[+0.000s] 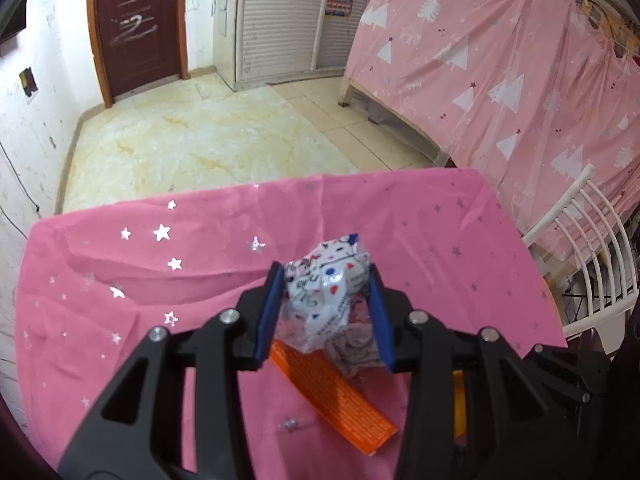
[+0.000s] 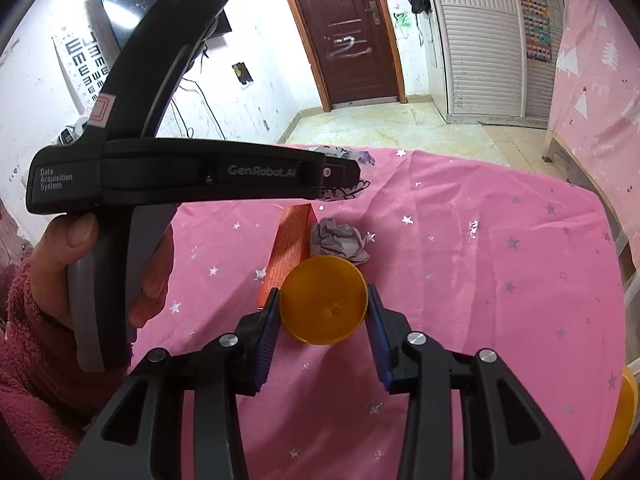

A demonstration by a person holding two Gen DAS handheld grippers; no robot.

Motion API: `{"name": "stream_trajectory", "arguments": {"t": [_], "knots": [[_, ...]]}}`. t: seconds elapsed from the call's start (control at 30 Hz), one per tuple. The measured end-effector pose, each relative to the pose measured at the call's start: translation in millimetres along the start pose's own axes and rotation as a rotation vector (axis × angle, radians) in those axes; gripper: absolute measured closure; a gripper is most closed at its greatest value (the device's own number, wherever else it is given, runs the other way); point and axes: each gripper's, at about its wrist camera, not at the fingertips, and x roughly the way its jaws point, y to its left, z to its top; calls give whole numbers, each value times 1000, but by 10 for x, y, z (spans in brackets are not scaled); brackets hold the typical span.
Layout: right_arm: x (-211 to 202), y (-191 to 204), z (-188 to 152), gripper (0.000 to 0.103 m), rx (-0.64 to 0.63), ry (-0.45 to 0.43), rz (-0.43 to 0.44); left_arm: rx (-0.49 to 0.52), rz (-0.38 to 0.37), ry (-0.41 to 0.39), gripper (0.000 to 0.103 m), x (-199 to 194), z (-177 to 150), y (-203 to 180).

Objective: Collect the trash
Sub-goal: 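Grasp the white printed wrapper with the left tool while the right tool grasps the yellow cup, then carry the wrapper and yellow cup over to the yellow bin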

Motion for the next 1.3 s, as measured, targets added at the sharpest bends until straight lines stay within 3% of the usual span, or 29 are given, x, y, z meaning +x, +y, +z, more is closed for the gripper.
{"name": "stream_trajectory", "arguments": {"t": [0.67, 1.3], "knots": [[-862, -500, -295, 68, 112, -151, -69, 110, -22, -54, 64, -301, 14, -846], [-1662, -1467, -774, 68, 308, -286, -205, 266, -101, -42, 64, -220, -6, -1870]]}}
